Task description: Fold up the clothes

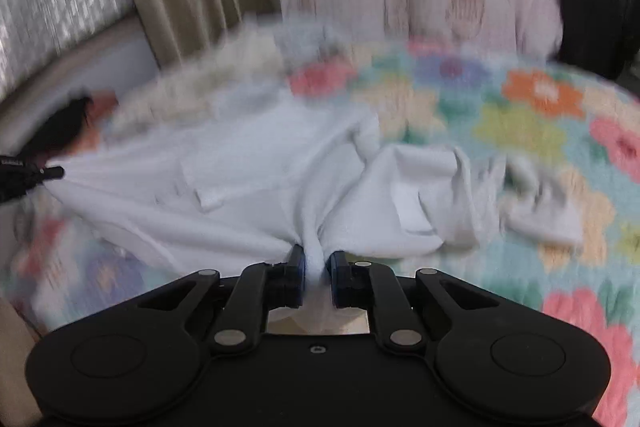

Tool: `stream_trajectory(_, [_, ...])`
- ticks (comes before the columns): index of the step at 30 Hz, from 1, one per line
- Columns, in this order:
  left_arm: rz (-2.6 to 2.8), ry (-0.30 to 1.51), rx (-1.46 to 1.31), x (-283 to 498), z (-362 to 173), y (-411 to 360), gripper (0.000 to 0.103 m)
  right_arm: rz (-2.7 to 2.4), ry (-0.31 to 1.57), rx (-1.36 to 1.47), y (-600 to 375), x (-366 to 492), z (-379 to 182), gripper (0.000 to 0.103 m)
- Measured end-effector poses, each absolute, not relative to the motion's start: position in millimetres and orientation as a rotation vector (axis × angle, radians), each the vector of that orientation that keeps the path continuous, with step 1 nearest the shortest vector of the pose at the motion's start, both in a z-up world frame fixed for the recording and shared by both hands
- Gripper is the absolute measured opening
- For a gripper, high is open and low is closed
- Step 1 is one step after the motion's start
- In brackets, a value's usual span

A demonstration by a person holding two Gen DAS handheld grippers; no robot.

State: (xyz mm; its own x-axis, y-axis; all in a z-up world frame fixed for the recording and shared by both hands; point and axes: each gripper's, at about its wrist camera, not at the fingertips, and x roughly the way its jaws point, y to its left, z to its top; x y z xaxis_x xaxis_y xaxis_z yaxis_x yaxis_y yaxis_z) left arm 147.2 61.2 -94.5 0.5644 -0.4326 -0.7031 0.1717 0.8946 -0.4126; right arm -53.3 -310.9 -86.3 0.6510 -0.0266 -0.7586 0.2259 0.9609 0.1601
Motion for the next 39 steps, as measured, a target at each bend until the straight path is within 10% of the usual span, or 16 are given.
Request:
stream_trajectory(6, [-0.398,0.903,-0.23,142,-80,60,0.024,-0.152,0.981,0.123,-296,-47,-94,0.02])
stream_trajectory(10, [-0.419,0.876,-0.202,131,-59,72,0.038,-0.12,0.794,-0.055,-291,-70,-33,0.064])
stream_trajectory(19, [-0.604,0.841,-0.108,189,-19,5,0.047,0.098,0.852,0.146,-347,26,-39,0.064])
stream_trajectory(39, [-0.706,0.859,0.065,393,-125,-177,0.067,0.238,0.993,0.581,-405,140,-159,0.057])
